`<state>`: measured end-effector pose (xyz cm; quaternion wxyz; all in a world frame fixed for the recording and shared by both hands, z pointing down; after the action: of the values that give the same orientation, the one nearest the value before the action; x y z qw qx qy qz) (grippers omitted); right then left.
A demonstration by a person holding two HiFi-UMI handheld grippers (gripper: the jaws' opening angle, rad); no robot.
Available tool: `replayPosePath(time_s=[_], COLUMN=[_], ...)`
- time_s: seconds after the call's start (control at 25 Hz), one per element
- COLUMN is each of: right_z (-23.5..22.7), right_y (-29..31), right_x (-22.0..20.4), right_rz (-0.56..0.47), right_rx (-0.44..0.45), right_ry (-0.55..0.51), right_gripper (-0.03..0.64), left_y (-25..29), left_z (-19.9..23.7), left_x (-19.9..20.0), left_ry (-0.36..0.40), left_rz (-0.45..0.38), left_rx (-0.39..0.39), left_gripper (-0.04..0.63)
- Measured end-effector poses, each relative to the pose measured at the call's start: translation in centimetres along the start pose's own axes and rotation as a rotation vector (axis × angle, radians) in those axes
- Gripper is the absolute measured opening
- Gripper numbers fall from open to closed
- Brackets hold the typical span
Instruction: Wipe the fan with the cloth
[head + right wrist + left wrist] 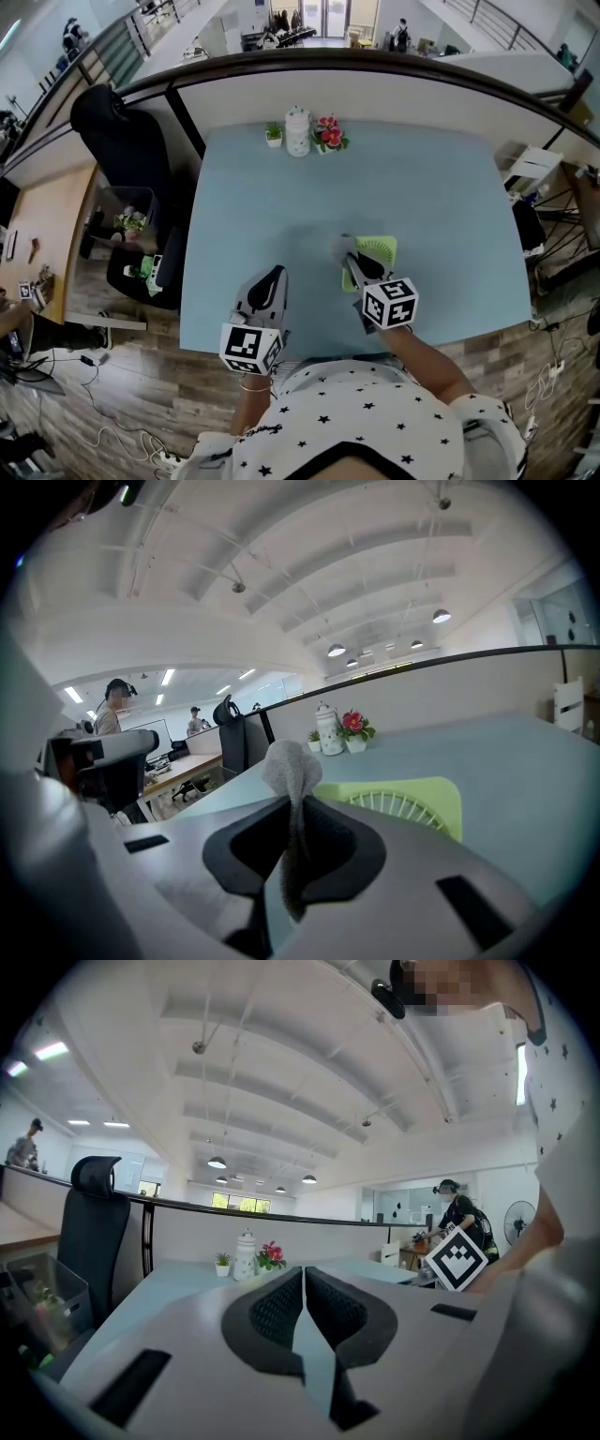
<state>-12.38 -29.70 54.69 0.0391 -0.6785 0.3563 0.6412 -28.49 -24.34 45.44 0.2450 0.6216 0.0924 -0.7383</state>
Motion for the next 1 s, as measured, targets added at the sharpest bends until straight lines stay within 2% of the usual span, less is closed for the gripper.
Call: replayPosePath(time_s=[0.32, 0.56, 1.0], right_z=[-1.2, -1.9, -3.5], right_y=[0.7, 0.7, -0.4], right_x=[-0.3, -0.1, -0.3], right_rz=[0.021, 0.016, 0.005], right_rx=[0.034, 0.054, 0.019], right_ry=[0.019, 0.046, 0.07], right_gripper=[0.031, 0.031, 0.031], left_y=[1.4, 2.8, 3.8], left_z=[0.0, -0.8, -1.3], left_x=[-0.1, -0.2, -0.7], left_ry=[-0.008, -0.006, -0.007], left_rz=[0.01, 0.019, 0.043], left_rx=[0.033, 0.023, 0.001], left_gripper=[0.034, 0.034, 0.032])
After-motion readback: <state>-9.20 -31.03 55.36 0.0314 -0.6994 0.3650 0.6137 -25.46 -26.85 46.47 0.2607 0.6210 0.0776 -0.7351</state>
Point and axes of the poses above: the fingertips, and each gripper's own axes: y forward along the fingers, z to its left, x out of its top, the point moved 1 cm from there along -y, backward along the fingers, and after that the axes turned 6 degrees about -y, right-handed, at the moved point
